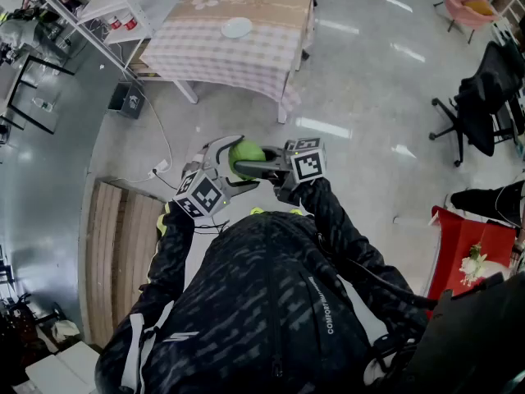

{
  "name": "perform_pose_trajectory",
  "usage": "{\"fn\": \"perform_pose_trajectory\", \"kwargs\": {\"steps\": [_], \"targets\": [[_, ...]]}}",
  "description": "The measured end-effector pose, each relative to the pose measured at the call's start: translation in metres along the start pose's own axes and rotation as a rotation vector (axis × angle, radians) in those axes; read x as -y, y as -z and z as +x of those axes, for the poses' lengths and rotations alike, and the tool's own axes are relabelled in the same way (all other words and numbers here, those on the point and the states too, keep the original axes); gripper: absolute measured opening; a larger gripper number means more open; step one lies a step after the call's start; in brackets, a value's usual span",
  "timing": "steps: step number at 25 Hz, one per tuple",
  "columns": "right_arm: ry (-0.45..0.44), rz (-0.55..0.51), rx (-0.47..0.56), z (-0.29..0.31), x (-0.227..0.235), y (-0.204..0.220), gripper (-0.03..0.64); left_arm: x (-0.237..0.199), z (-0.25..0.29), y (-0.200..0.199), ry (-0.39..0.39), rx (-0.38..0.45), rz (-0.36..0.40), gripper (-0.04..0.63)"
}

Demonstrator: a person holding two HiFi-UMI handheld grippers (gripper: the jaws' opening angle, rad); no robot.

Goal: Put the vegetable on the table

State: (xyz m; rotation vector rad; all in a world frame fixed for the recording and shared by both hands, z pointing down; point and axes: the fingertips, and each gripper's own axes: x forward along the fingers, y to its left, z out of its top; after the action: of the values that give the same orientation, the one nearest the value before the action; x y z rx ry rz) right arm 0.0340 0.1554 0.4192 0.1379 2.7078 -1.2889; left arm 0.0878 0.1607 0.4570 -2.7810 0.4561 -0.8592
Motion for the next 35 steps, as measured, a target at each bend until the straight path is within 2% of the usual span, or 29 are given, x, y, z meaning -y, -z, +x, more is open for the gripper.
{"fn": "perform_pose_trajectory", "kwargs": {"steps": [15,24,28,35], "targets": [[-0.001,0.035,0.007,0.009,0.011,-0.002,0.167,-0.007,-0.002,0.011,0.019,0.003,-0.024,0.474],[0.013,0.022,0.008,0.026,0.022,0.005,0.164,-0.01,-0.012,0.029,0.027,0.013,-0.015,0.474],[0.025,0.022,0.014,0.042,0.036,0.014,0.164,-0.011,-0.019,0.051,0.034,0.018,-0.009,0.474],[0.04,0.024,0.013,0.042,0.039,0.018,0.161,-0.009,-0.017,0.055,0.045,0.018,-0.015,0.474]]}}
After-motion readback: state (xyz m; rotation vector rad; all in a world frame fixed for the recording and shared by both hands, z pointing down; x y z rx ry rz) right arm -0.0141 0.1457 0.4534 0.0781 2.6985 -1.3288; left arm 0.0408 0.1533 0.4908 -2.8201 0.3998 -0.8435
